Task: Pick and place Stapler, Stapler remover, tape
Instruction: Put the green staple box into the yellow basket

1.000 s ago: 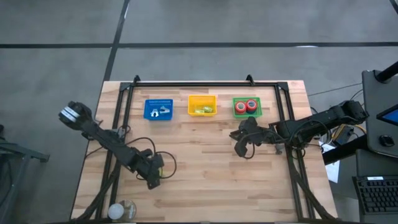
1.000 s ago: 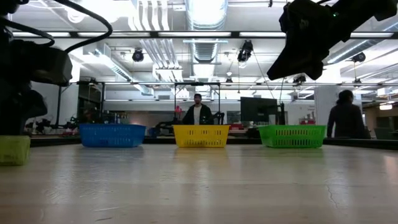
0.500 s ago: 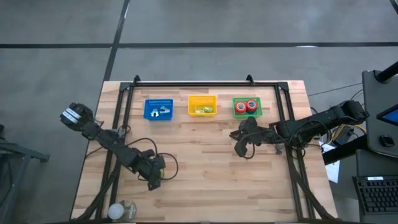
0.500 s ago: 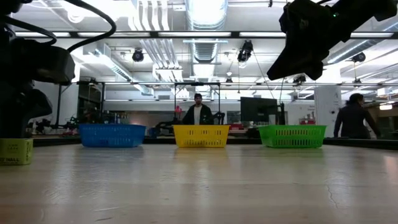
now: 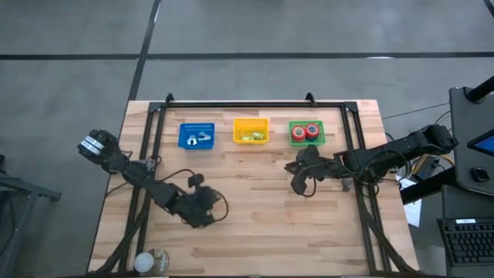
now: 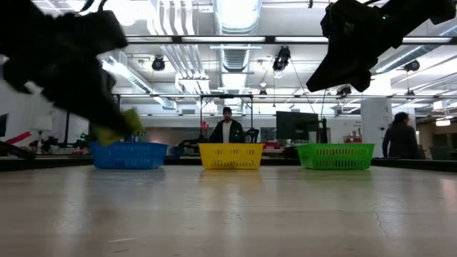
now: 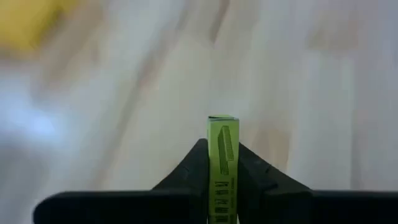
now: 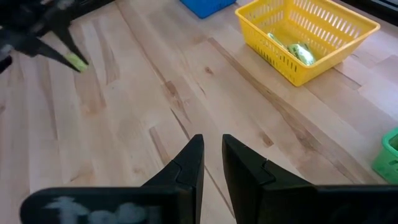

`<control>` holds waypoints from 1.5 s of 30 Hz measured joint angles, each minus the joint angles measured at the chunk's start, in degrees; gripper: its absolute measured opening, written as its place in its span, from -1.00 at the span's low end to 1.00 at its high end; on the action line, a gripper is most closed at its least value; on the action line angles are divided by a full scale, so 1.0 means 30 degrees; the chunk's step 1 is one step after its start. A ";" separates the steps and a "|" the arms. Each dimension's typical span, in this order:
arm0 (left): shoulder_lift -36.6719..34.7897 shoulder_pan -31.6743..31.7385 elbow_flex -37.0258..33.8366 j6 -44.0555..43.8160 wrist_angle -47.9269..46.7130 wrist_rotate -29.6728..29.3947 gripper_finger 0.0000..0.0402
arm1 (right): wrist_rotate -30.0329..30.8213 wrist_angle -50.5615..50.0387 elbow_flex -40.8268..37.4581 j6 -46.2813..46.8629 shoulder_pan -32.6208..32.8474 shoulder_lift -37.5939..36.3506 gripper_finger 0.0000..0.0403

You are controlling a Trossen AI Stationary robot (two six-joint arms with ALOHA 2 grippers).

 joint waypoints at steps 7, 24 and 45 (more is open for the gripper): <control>-0.0040 0.2689 0.0185 0.6611 0.7847 -0.5842 -0.66 | 0.0102 0.0024 -0.0053 -0.0146 0.0003 0.0000 -0.74; 0.0099 1.6595 0.0764 0.7842 1.3946 0.9967 -0.97 | -0.0094 0.0097 -0.0080 -0.0650 0.0039 0.0000 -0.74; 0.0474 1.1922 0.0473 0.8958 0.7708 0.8894 0.63 | -0.0058 0.0180 -0.0116 -0.0485 0.0470 0.0000 -0.74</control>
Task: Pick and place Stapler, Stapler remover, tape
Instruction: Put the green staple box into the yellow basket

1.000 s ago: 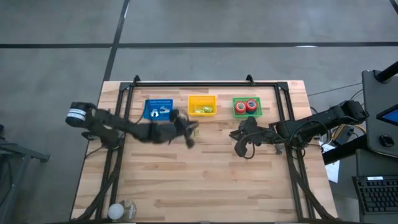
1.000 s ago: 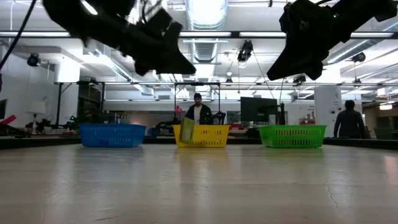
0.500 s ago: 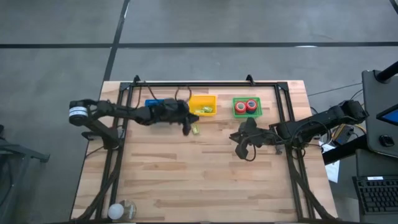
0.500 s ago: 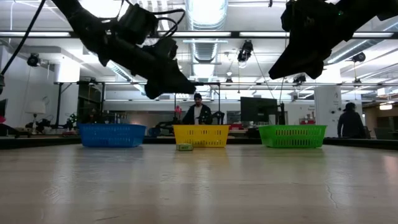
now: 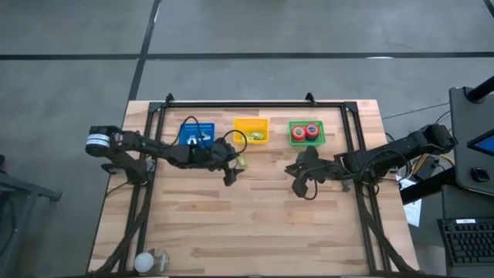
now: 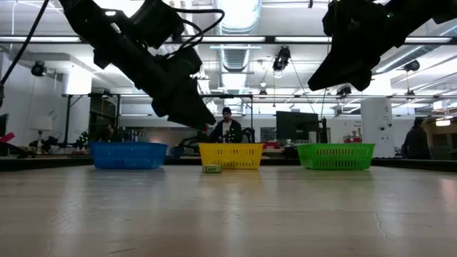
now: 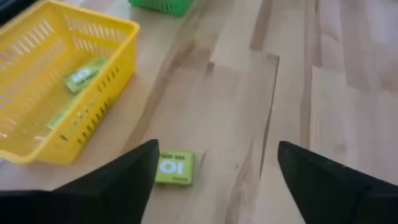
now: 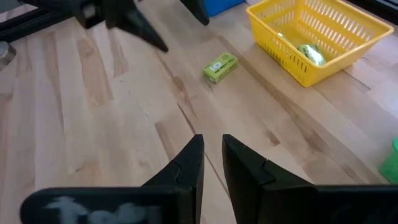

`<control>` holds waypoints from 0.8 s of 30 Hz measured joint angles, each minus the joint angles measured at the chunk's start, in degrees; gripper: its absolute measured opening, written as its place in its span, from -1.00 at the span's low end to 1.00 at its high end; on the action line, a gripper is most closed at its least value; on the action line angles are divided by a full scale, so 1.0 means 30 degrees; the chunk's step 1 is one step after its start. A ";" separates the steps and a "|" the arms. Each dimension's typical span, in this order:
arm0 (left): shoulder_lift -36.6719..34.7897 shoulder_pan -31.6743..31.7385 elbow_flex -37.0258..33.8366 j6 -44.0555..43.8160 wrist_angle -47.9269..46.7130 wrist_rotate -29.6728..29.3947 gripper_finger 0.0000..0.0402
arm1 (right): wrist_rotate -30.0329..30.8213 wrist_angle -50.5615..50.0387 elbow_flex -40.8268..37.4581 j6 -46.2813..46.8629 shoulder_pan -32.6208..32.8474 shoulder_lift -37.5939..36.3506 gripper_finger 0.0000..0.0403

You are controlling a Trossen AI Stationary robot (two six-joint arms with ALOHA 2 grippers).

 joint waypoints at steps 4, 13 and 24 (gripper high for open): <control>0.0743 0.0000 -0.0008 0.0346 -0.0164 -0.0054 0.76 | 0.0004 0.0342 0.0000 -0.0052 0.0000 0.0000 -0.74; 0.2462 0.0134 -0.0015 0.1672 0.0013 -0.2197 0.76 | 0.0015 0.0398 -0.0150 -0.0287 0.0029 0.0000 -0.74; 0.4605 0.0860 0.1084 0.2563 0.0330 -0.2153 0.75 | 0.0015 0.0901 -0.0399 -0.0222 0.0029 0.0007 -0.74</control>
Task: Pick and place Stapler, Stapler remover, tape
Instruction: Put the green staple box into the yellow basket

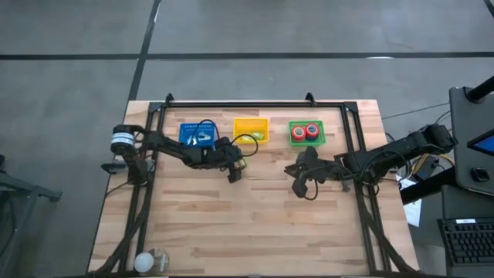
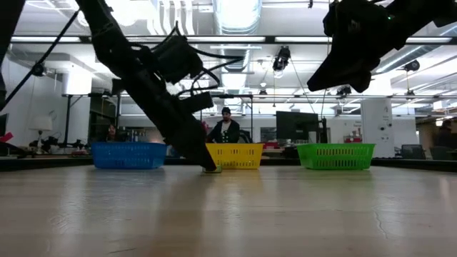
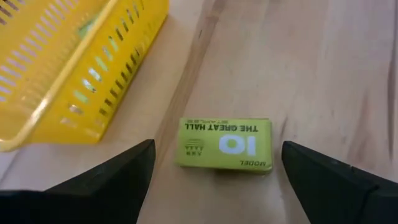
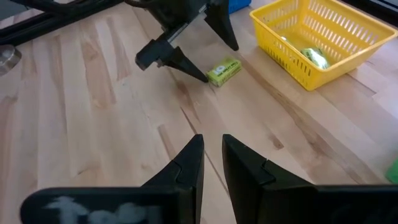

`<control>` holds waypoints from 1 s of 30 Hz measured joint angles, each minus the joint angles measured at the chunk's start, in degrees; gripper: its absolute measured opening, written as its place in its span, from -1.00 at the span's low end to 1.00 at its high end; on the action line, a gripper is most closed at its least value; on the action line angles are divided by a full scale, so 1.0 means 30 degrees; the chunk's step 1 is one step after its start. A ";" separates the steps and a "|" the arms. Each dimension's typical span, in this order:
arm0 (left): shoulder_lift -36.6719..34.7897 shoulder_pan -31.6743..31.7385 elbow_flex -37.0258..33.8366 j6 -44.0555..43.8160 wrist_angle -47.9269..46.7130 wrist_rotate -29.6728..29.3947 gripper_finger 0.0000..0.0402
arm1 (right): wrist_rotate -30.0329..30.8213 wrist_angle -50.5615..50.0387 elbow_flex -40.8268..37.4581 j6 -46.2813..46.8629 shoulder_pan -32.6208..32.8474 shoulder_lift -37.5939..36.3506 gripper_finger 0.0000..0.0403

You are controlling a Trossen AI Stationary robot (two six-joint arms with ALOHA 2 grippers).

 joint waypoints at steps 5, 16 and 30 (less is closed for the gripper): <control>0.0922 0.0307 0.0401 0.0329 0.0209 0.0924 0.75 | -0.0004 0.0037 -0.0139 0.0011 0.0055 0.0000 -0.74; 0.0868 0.0306 0.0424 -0.0157 -0.0166 0.2005 0.57 | -0.0003 0.0053 -0.0322 0.0066 0.0044 0.0000 -0.74; -0.0379 0.0148 0.0441 -0.0948 -0.0105 0.2728 0.09 | 0.0000 0.0041 -0.0322 0.0000 0.0044 0.0000 -0.74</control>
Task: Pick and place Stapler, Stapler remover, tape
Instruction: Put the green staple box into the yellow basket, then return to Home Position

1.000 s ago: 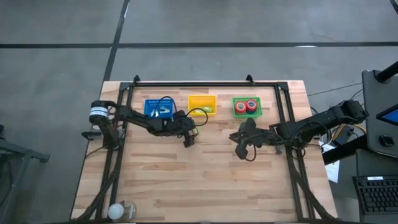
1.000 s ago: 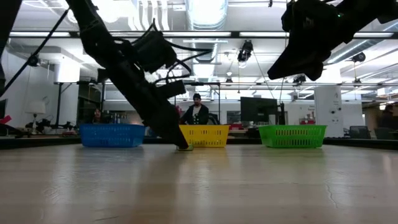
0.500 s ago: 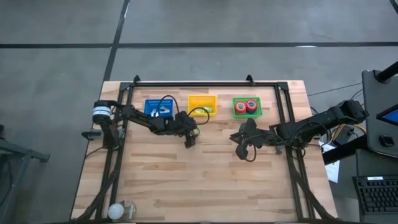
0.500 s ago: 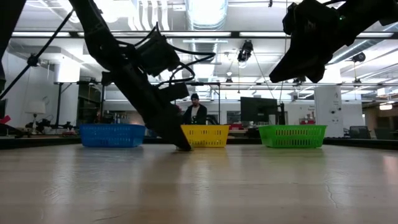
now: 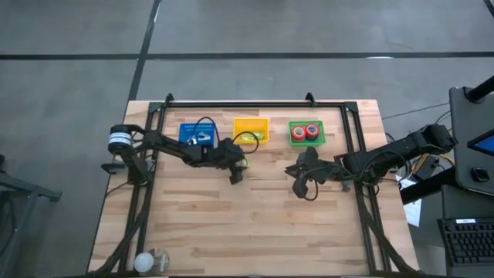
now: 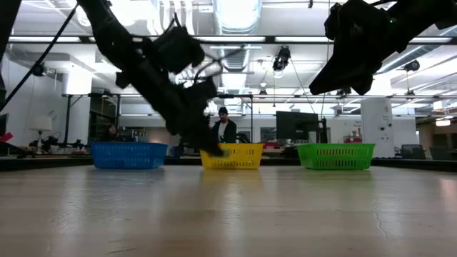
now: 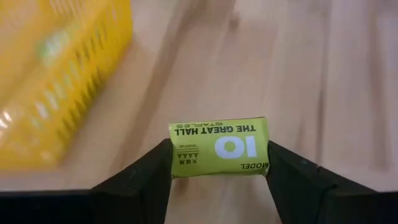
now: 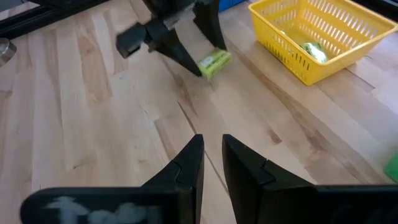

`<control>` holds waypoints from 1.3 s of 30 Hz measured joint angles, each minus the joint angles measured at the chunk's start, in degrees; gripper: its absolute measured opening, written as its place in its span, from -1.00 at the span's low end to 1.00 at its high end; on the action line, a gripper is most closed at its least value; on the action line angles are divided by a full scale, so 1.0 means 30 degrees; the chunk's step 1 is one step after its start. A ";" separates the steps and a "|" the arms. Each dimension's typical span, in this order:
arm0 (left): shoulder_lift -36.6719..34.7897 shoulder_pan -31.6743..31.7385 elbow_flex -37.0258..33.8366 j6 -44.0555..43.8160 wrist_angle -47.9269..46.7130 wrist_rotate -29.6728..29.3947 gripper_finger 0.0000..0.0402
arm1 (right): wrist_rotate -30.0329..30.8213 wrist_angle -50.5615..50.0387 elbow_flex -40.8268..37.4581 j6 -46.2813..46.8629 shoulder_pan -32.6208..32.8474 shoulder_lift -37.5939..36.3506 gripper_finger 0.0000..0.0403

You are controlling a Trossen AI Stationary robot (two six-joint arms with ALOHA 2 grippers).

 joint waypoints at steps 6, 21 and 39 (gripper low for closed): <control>-0.1622 0.0157 0.0814 0.0999 0.0200 -0.0878 0.19 | 0.0000 0.0038 0.0000 -0.0004 0.0000 0.0000 -0.74; -0.1163 0.4753 0.2727 -0.3260 0.0240 -0.0710 0.18 | 0.0000 0.0468 -0.0065 -0.0073 0.0000 0.0000 -0.74; -0.0762 0.4863 0.2751 -0.3133 0.0503 0.0920 0.51 | 0.0000 0.0825 -0.0350 -0.0080 0.0000 0.0000 -0.74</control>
